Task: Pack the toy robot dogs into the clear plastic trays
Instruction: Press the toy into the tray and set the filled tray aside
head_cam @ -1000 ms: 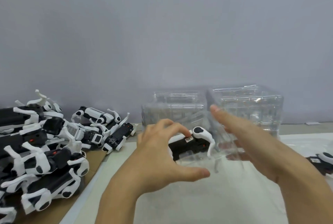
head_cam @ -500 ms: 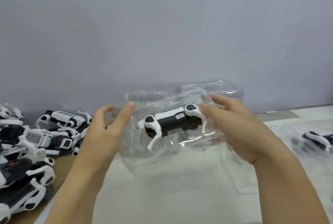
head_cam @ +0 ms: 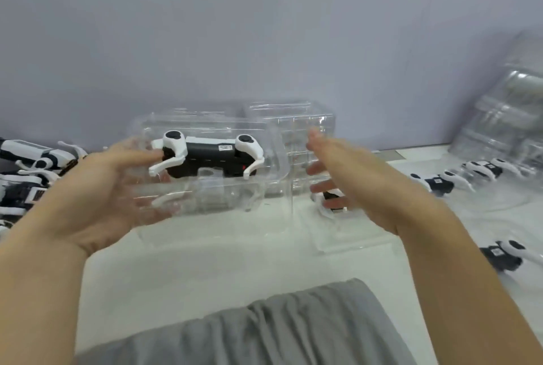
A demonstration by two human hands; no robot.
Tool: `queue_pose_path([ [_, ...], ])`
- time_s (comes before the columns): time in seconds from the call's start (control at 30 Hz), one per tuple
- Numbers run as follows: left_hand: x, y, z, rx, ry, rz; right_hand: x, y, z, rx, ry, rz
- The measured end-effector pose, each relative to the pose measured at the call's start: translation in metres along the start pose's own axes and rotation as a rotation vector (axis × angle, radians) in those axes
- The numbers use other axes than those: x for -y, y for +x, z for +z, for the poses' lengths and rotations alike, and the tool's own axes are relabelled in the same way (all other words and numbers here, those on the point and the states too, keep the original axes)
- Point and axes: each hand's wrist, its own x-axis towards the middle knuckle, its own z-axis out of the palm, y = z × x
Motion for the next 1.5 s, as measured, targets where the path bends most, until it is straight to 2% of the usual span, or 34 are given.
queue_pose_path([
  [0.13, 0.002, -0.004, 0.028, 0.11, -0.034, -0.054, -0.045, -0.039, -0.032, -0.057, -0.144, 0.192],
  [0.27, 0.014, -0.01, 0.073, 0.187, 0.045, -0.141, -0.08, -0.061, -0.046, -0.087, -0.23, 0.329],
  [0.4, 0.037, -0.013, 0.113, 0.241, 0.137, -0.226, -0.095, -0.063, -0.055, -0.151, -0.311, 0.308],
  [0.53, 0.05, -0.019, 0.136, 0.238, 0.12, -0.334, -0.109, -0.061, -0.073, -0.211, -0.381, 0.299],
  [0.8, 0.076, -0.03, 0.17, 0.202, 0.133, -0.426, -0.142, -0.061, -0.114, -0.456, -0.413, 0.321],
  [0.9, 0.083, -0.038, 0.189, 0.162, 0.117, -0.407, -0.146, -0.062, -0.115, -0.503, -0.404, 0.251],
  [1.0, 0.086, -0.046, 0.201, 0.122, 0.087, -0.388, -0.137, -0.064, -0.111, -0.569, -0.34, 0.104],
  [1.13, 0.078, -0.054, 0.2, 0.123, 0.123, -0.402, -0.121, -0.07, -0.122, -0.637, -0.289, -0.021],
  [1.33, 0.091, -0.058, 0.21, 0.071, 0.289, -0.44, -0.091, -0.072, -0.12, -0.584, -0.214, -0.143],
  [1.5, 0.121, -0.063, 0.248, 0.126, 0.303, -0.468, -0.073, -0.069, -0.085, -0.469, -0.18, -0.193],
])
